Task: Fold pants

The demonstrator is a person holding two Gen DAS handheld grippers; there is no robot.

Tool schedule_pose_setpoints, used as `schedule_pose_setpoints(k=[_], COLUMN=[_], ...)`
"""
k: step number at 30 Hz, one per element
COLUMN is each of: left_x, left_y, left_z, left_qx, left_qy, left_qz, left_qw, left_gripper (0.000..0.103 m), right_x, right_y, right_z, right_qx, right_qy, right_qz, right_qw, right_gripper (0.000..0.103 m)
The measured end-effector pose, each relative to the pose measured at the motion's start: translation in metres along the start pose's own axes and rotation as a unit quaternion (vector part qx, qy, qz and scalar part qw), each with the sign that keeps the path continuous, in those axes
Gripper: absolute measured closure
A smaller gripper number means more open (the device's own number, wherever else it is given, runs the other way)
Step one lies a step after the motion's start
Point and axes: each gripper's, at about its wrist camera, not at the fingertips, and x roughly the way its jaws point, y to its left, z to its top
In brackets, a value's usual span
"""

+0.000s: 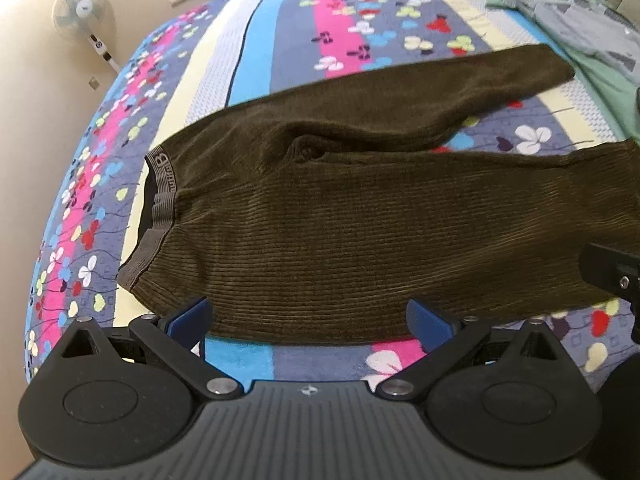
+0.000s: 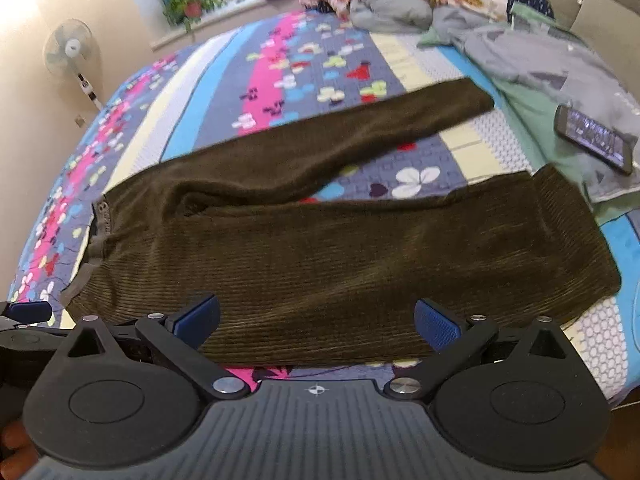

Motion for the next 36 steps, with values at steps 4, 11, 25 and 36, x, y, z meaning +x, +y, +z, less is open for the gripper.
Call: schedule_pose_setpoints(k=[4,11,25,36], left_x=[0.025,0.065,0.115,0.131], left_y=[0.004,0.009,-0.003,-0.013], left_z=[0.010,0.022,0.040,0.048], left_qx=[-0.004,-0.009,-0.003,0.004], left_qy=[0.017,0.049,0.081,0.093], left_qz=[0.002,0.004,-0.009,-0.020], left_qw=[0.9998,0.9988,0.9967,0.9954], left_gripper=[0.000,0.000,0.000,0.000], right_x=[0.024,0.065,0.116,0.134], right_y=[0.004,0.013,0.005,-0.006], right_z=[0.006,0.016,0.029,0.035], right_qx=[-0.001,-0.005,0.004,0.011], right_qy=[0.019,0.056,0.091,0.103], right_qz=[-0.001,-0.004,-0.024,-0.037], right_qw=[1.000,0.998,0.996,0.994], right_gripper=[0.001,0.001,0.001,0.001])
